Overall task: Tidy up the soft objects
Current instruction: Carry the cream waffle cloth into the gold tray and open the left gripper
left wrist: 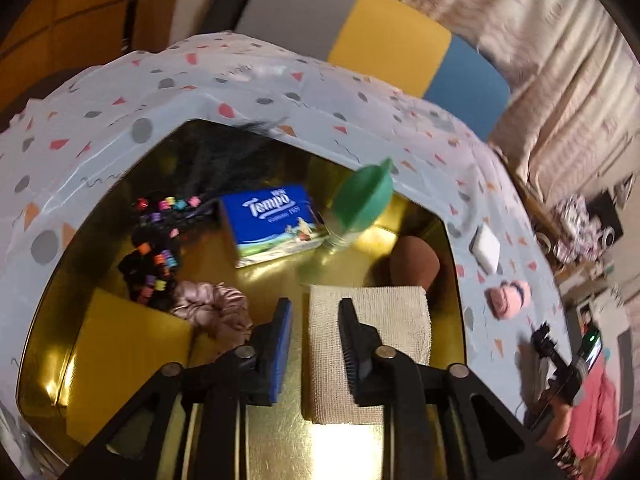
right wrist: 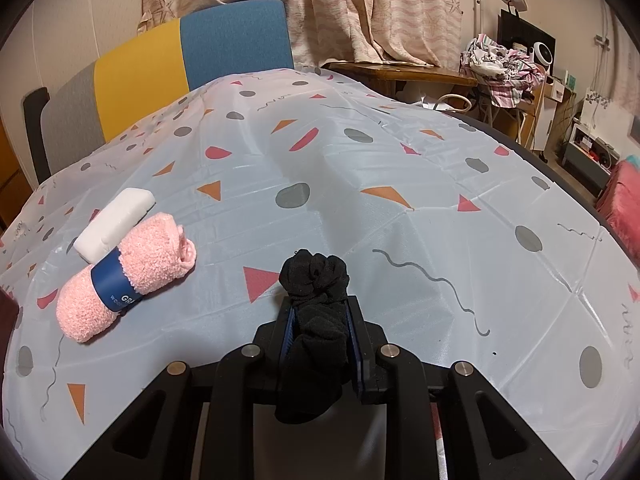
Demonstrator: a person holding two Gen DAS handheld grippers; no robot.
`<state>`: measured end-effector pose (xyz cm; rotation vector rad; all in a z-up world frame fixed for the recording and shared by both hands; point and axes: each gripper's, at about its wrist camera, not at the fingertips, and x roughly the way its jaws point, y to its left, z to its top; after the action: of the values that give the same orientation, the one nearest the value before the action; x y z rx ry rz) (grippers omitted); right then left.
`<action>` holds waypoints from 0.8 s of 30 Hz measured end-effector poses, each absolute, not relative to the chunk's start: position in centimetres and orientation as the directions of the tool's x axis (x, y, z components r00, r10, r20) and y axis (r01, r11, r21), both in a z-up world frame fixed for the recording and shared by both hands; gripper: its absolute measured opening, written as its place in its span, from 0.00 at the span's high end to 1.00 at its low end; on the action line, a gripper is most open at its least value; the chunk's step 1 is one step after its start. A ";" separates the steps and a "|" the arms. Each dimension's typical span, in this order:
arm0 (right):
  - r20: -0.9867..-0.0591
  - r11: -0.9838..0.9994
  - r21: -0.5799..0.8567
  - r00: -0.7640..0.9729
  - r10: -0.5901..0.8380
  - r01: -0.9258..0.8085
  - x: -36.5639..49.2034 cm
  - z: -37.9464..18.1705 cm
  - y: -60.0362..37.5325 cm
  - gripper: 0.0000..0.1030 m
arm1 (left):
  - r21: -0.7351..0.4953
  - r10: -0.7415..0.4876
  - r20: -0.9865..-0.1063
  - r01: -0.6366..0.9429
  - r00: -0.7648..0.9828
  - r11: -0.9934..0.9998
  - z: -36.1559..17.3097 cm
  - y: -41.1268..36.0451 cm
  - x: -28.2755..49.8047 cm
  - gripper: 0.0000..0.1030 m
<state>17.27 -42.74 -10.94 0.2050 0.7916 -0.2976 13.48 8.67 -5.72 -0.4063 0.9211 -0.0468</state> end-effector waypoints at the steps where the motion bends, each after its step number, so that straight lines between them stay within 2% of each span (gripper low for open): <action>1: -0.724 0.939 0.067 0.664 -0.187 0.338 17.3 -10.9 -42.7 0.77 | -0.361 -0.210 -0.759 -0.130 0.616 0.923 -5.6 8.8 13.2 0.73; 4: -0.723 0.939 0.066 0.665 -0.188 0.337 17.3 -10.9 -42.7 0.77 | -0.345 -0.206 -0.747 -0.103 0.632 0.933 -5.3 8.3 12.3 0.72; 15: -0.668 0.963 0.081 0.731 -0.138 0.255 15.0 -8.8 -41.2 0.77 | -0.348 -0.333 -0.684 0.111 0.649 0.931 -3.9 3.7 9.4 0.65; 19: -0.659 0.977 0.104 0.749 -0.070 0.184 13.1 -7.8 -39.0 0.77 | -0.365 -0.356 -0.683 0.124 0.638 0.923 -4.1 3.8 9.0 0.64; 24: -0.653 0.972 0.219 0.753 0.082 0.084 11.4 -6.5 -34.8 0.77 | -0.365 -0.348 -0.675 0.115 0.651 0.924 -4.0 4.6 8.2 0.64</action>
<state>11.36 -34.82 -6.50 0.2420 0.7202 -0.0006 8.15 4.57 -3.98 -0.3033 0.8237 -0.2673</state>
